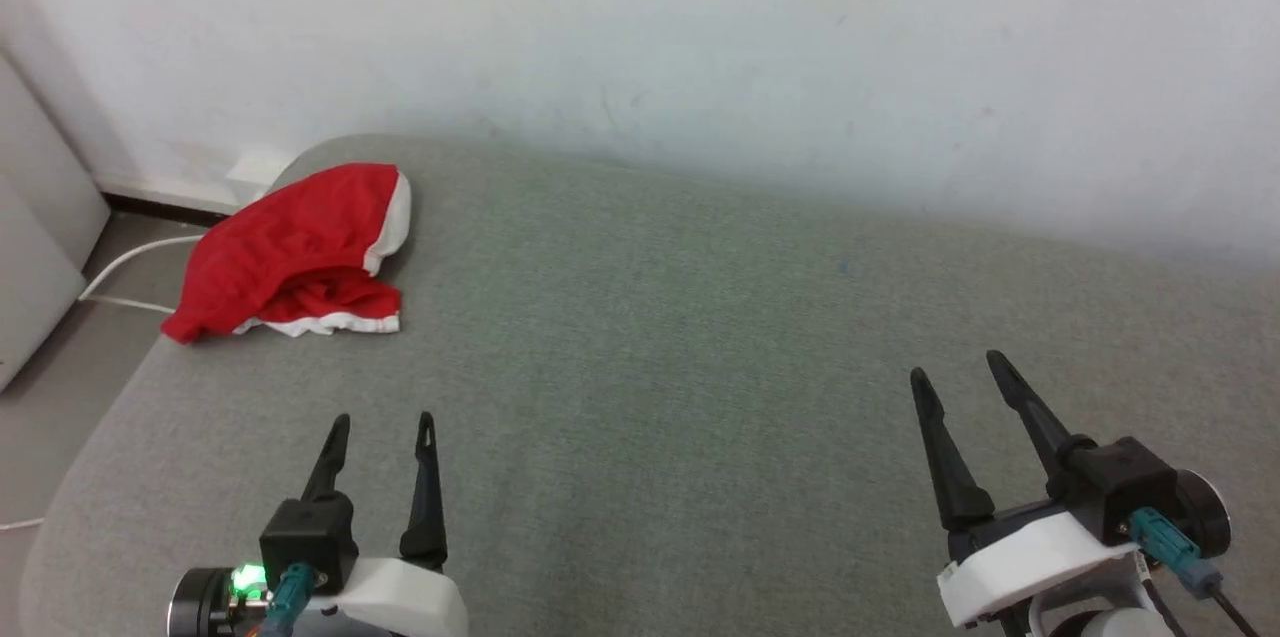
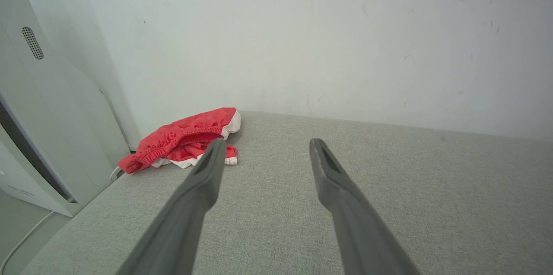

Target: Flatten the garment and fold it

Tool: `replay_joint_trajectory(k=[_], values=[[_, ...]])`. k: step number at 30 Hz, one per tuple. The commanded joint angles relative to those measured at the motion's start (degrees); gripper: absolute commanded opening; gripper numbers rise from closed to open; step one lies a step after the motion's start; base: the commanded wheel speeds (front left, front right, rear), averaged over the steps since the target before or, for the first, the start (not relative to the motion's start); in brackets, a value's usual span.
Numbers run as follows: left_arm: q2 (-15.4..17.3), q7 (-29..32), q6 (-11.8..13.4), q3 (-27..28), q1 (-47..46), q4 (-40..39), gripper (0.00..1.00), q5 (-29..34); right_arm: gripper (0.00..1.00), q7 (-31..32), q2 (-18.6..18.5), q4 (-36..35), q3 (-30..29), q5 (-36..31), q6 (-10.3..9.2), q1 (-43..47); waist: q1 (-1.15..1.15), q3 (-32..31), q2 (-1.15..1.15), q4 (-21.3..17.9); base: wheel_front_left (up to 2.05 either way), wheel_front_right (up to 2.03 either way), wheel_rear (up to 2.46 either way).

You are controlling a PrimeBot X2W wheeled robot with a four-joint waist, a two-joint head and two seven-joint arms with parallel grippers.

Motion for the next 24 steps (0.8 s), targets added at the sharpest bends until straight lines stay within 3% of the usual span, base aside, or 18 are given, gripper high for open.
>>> replay_joint_trajectory(k=[1,24], values=[[0.1,-0.7,0.4,-0.1,0.9,0.1,1.0,-0.4,1.0,-0.6,0.1,0.3,0.4,0.6,-0.07,0.7,0.0,-0.2,0.0,1.2,0.0,0.0,0.0],[0.3,-3.3,1.0,-0.7,2.2,0.5,1.0,-0.4,1.0,-3.2,0.2,2.1,2.1,2.4,-0.09,1.3,0.0,-1.1,0.0,7.9,0.0,0.0,0.0]])
